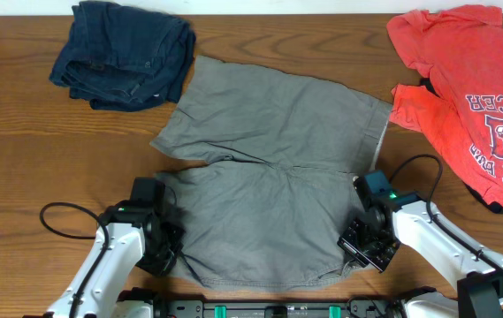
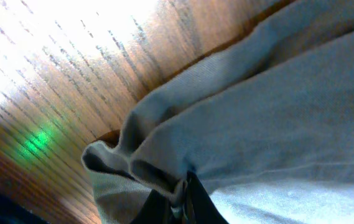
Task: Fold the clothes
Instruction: 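Grasp the lower hems with both grippers and straighten the shorts, then lift the hems with both grippers and fold them up over the waistband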
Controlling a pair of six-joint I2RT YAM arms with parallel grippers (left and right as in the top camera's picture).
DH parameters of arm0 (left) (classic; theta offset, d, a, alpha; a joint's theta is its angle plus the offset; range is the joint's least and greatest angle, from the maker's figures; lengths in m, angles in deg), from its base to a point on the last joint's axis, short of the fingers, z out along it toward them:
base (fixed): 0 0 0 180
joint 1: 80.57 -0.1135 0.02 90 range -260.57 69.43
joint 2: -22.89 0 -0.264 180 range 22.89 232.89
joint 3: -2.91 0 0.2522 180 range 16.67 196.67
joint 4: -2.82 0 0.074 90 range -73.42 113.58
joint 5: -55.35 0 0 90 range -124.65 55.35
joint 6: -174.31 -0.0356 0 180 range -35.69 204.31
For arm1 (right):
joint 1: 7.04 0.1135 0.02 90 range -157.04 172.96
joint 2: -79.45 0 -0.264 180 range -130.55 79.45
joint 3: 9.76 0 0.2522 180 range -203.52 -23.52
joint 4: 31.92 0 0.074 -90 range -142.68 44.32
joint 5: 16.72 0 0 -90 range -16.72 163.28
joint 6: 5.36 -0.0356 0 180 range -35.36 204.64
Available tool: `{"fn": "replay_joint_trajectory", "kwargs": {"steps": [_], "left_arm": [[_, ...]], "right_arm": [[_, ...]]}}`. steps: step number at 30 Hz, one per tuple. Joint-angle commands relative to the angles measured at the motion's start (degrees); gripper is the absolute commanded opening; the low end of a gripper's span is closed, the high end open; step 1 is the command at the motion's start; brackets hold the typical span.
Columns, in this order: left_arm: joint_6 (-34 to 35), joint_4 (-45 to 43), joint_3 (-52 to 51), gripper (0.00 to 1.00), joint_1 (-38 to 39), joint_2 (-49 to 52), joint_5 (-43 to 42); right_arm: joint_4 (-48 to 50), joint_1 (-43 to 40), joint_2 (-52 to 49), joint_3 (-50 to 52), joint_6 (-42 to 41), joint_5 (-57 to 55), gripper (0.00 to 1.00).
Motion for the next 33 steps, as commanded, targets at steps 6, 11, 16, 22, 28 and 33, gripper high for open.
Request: {"fn": "replay_joint_trajectory", "kwargs": {"steps": [6, 11, 16, 22, 28, 33], "left_arm": [[-11.9, -0.1, 11.0, 0.06, 0.1, -2.3, 0.1], [-17.9, -1.5, 19.9, 0.06, 0.1, -6.4, 0.1], [-23.3, -4.3, 26.6, 0.06, 0.1, -11.0, 0.3], [-29.2, -4.3, 33.7, 0.06, 0.1, -15.7, 0.3], [-32.5, -1.2, 38.8, 0.06, 0.1, -20.6, 1.9], [-32.5, 1.4, 40.9, 0.06, 0.1, -24.3, 4.8]], "right_arm": [[-4.1, -6.7, 4.4, -7.4, 10.6, -4.7, 0.01], [-10.0, -11.9, 10.6, -16.7, 17.2, -11.8, 0.01], [-14.8, -15.8, 14.1, -27.8, 23.5, -14.8, 0.01], [-22.0, -17.1, 14.2, -39.0, 28.0, -16.3, 0.01], [-28.1, -17.1, 15.8, -48.2, 28.3, -18.8, 0.01], [-32.7, -17.1, 19.0, -52.9, 28.7, -19.9, 0.01]]}}
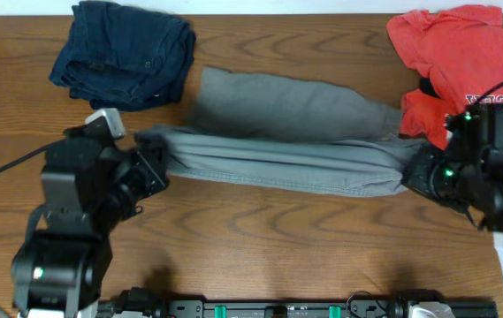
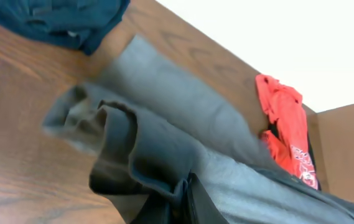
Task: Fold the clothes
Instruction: 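Lift the hems with both grippers and fold them up over the waistband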
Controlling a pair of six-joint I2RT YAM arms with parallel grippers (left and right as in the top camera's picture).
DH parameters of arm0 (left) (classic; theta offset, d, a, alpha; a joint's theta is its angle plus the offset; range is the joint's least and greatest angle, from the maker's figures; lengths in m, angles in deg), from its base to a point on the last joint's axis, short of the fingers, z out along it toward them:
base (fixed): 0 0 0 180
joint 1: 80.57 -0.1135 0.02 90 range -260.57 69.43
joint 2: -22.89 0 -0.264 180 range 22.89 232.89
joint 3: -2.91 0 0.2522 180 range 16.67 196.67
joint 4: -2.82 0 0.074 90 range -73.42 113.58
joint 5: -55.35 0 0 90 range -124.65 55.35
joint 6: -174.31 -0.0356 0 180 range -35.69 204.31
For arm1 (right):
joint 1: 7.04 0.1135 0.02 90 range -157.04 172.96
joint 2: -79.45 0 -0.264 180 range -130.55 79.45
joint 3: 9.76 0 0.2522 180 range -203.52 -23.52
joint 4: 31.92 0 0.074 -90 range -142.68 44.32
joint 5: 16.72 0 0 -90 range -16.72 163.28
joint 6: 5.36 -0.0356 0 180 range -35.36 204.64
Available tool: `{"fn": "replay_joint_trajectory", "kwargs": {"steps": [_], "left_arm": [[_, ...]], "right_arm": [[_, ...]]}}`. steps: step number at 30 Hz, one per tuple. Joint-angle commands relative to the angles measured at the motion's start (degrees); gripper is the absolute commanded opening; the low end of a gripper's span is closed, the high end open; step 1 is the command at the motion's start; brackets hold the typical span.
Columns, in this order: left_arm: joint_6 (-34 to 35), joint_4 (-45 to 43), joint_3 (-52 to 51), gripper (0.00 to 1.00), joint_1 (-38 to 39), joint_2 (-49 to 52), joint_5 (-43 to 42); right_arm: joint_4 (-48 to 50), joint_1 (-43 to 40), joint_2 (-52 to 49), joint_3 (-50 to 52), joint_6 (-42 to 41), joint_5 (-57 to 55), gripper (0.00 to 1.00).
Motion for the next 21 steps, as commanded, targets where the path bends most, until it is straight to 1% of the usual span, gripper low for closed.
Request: {"fn": "replay_joint_trajectory", "kwargs": {"steps": [1, 6, 11, 16, 21], "left_arm": [[-2.3, 0.6, 2.4, 0.06, -1.2, -2.3, 9.4], [-2.3, 3.0, 2.4, 0.06, -1.2, -2.8, 9.5], [-2.3, 5.8, 2.4, 0.06, -1.2, 0.4, 9.5], [-2.6, 6.2, 2.4, 0.06, -1.0, 7.8, 9.5], [-5.2, 1.4, 2.4, 0.06, 0.7, 18.0, 9.5]], "right_arm": [[-2.5, -1.6, 2.6, -3.0, 1.6, -12.0, 0.01], [-6.1, -1.7, 3.3, -3.6, 2.0, -12.5, 0.01], [-7.0, -1.7, 0.4, -3.5, 2.0, -14.7, 0.01], [-6.8, -1.7, -5.8, -3.4, 2.8, -17.3, 0.01], [-3.7, -1.7, -13.2, -3.4, 3.3, -18.0, 0.01]]}}
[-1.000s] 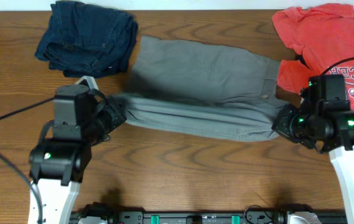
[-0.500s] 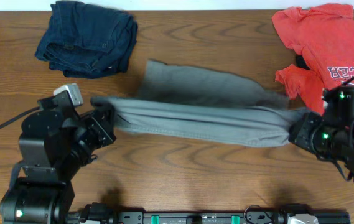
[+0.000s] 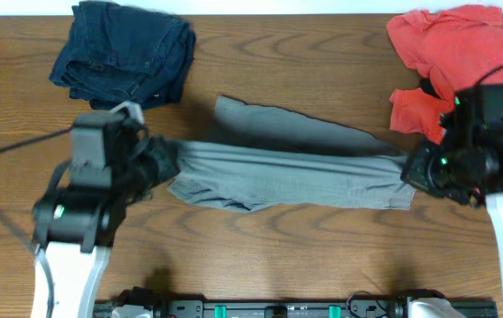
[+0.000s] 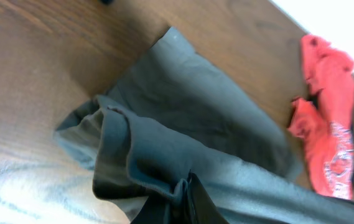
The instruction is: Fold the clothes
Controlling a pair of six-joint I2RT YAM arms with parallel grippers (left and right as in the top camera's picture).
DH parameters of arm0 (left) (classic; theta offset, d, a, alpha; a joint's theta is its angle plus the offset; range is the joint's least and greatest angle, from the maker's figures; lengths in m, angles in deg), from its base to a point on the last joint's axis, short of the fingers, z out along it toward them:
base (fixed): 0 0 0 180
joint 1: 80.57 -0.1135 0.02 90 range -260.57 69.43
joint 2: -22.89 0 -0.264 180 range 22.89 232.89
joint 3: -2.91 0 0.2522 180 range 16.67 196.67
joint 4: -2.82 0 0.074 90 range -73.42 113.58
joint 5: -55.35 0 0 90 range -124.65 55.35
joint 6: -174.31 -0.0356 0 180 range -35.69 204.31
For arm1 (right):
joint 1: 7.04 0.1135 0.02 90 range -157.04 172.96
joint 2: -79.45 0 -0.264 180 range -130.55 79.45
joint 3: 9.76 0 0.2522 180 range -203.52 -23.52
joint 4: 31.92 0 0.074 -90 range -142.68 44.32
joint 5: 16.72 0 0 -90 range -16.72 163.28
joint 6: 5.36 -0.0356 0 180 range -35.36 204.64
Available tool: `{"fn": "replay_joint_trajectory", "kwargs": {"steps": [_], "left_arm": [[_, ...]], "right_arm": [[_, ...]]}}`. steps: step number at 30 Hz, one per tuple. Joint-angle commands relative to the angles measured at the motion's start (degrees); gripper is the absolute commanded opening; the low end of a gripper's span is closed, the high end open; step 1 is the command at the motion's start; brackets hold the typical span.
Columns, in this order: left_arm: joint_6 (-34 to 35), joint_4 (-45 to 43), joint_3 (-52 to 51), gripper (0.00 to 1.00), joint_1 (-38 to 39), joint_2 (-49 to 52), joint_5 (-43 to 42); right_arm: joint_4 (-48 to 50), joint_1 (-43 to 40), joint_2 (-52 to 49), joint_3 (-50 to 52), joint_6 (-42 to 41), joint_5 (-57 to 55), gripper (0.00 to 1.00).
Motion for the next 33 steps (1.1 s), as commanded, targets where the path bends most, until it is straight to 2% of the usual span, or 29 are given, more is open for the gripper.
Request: {"fn": "replay_joint_trajectory", "kwargs": {"steps": [1, 13, 19, 27, 28, 29, 30, 31, 32, 33], "left_arm": [[-3.4, -3.1, 1.4, 0.06, -0.2, 5.6, 9.6], [-4.8, -24.1, 1.4, 0.06, 4.9, 27.5, 9.8], [-5.1, -32.8, 1.4, 0.06, 7.7, 33.9, 10.7], [-5.2, -39.0, 1.4, 0.07, 9.3, 39.4, 12.8], [-5.2, -39.5, 1.4, 0.11, 9.4, 39.8, 12.8], [-5.2, -39.8, 1.4, 0.28, 9.4, 40.2, 12.8], [-5.2, -40.0, 1.4, 0.51, 9.4, 40.5, 12.8], [-5.2, -40.1, 1.4, 0.78, 9.4, 40.6, 12.8], [-5.2, -40.1, 1.4, 1.0, 9.4, 40.7, 13.0], [-5.3, -40.1, 1.4, 0.98, 9.4, 40.7, 13.0]], "right_arm": [[1.4, -1.7, -4.0, -0.5, 1.6, -14.3, 0.01], [9.2, -4.7, -19.1, 0.4, 1.5, -14.2, 0.01], [13.3, -8.5, -23.7, 1.4, 1.3, -12.5, 0.01], [21.2, -11.0, -28.3, 5.4, 1.3, -11.4, 0.02], [21.9, -11.2, -28.9, 5.8, 1.2, -11.4, 0.04], [22.5, -11.3, -29.5, 6.3, 1.0, -11.4, 0.09], [23.0, -11.4, -30.2, 6.8, 0.8, -11.4, 0.2], [23.5, -11.5, -30.8, 7.1, 0.6, -11.4, 0.38], [23.9, -11.7, -31.2, 7.4, 0.6, -11.3, 0.51], [24.1, -11.8, -31.6, 7.5, 0.6, -11.3, 0.62]]}}
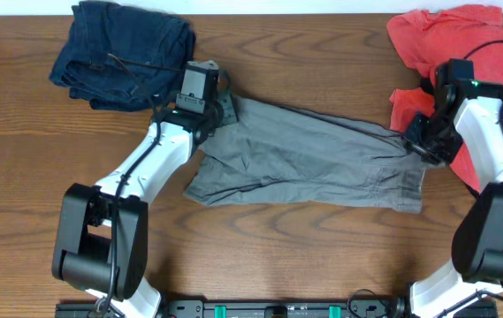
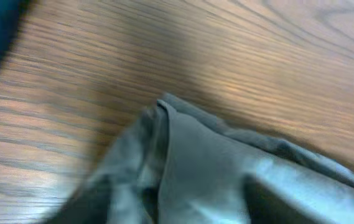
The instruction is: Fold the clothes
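The grey shorts [image 1: 304, 163] lie folded in half lengthwise across the middle of the table, flat, with a long edge toward the front. My left gripper [image 1: 209, 113] is low over their upper left corner. In the blurred left wrist view the grey shorts [image 2: 226, 168] rest on the wood, their corner ahead of me. Two dark shapes stand apart at the bottom, so the jaws look open. My right gripper [image 1: 417, 137] is at the shorts' upper right corner. The overhead view does not show how its jaws stand.
Folded dark blue jeans [image 1: 123, 53] sit at the back left, just behind my left gripper; a blue edge of the jeans shows in the wrist view. A red printed T-shirt [image 1: 463, 53] over dark cloth lies at the back right, beside my right arm.
Both grippers have moved toward the back of the table and come down. The shorts, then stretched between them above the wood, now lie flat and folded. The left jaws appear to have let go.
First the shorts lay spread out, both grippers shut on their near corners. Then they hung doubled and stretched between the two raised grippers at mid-table. They were still held taut a moment later. Now they lie folded in half with the grippers at the far corners.
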Controlling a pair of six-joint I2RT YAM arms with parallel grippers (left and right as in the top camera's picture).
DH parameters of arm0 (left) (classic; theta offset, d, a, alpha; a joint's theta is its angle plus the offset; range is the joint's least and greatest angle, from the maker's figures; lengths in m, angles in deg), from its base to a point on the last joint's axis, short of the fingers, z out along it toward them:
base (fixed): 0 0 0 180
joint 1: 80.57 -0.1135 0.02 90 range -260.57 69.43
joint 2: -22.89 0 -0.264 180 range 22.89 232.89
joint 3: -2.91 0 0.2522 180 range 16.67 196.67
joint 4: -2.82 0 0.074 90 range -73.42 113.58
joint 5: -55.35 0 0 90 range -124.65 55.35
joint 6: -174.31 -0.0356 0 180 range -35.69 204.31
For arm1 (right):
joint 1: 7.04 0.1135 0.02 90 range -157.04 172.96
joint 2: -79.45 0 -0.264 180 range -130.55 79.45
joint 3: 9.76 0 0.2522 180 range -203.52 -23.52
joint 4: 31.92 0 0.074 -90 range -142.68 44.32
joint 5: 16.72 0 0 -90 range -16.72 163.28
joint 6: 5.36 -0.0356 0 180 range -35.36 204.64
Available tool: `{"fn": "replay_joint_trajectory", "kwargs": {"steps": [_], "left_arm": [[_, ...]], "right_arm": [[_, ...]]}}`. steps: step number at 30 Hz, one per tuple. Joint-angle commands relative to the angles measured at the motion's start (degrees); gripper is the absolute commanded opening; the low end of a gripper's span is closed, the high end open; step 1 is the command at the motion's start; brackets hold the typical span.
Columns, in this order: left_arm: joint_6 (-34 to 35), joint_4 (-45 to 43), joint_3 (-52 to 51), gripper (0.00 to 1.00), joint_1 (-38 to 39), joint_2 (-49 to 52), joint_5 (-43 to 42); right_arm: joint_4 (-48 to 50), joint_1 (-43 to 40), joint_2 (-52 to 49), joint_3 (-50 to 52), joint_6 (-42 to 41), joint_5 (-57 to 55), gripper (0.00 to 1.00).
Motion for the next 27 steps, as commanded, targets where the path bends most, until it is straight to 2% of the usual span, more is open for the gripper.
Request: {"fn": "replay_joint_trajectory", "kwargs": {"steps": [1, 2, 3, 4, 9, 16, 20, 27], "left_arm": [[-0.8, -0.3, 1.3, 0.98, -0.4, 0.5, 3.6], [-0.9, -0.4, 1.3, 0.98, -0.4, 0.4, 4.0], [-1.4, -0.5, 1.3, 0.98, -0.4, 0.4, 4.3], [-2.4, -0.5, 1.3, 0.98, -0.4, 0.2, 4.5], [-6.0, 2.6, 1.7, 0.98, -0.9, -2.7, 4.5], [-11.3, 15.6, 2.1, 0.98, -1.3, -8.1, 4.4], [-12.6, 21.0, 1.4, 0.98, -1.3, -6.9, 4.4], [-14.9, 20.6, 0.7, 0.99, -1.3, 0.7, 4.4]], "right_arm": [[0.5, -1.2, -1.5, 0.8, 0.0, -3.0, 0.71], [0.6, -1.3, -1.5, 0.8, 0.0, -2.6, 0.85], [1.0, -1.5, -1.4, 0.8, 0.1, -2.1, 0.94], [1.1, -1.8, -1.1, 0.5, 0.9, -1.4, 0.98], [-3.0, -3.1, -0.1, -2.7, 5.8, 2.4, 0.99], [-9.0, -0.6, 4.4, -3.5, 11.1, 7.9, 0.99], [-9.8, 3.2, 4.5, -3.2, 11.6, 7.8, 0.99], [-5.8, 7.5, 4.5, -3.1, 10.9, 7.8, 0.99]]}}
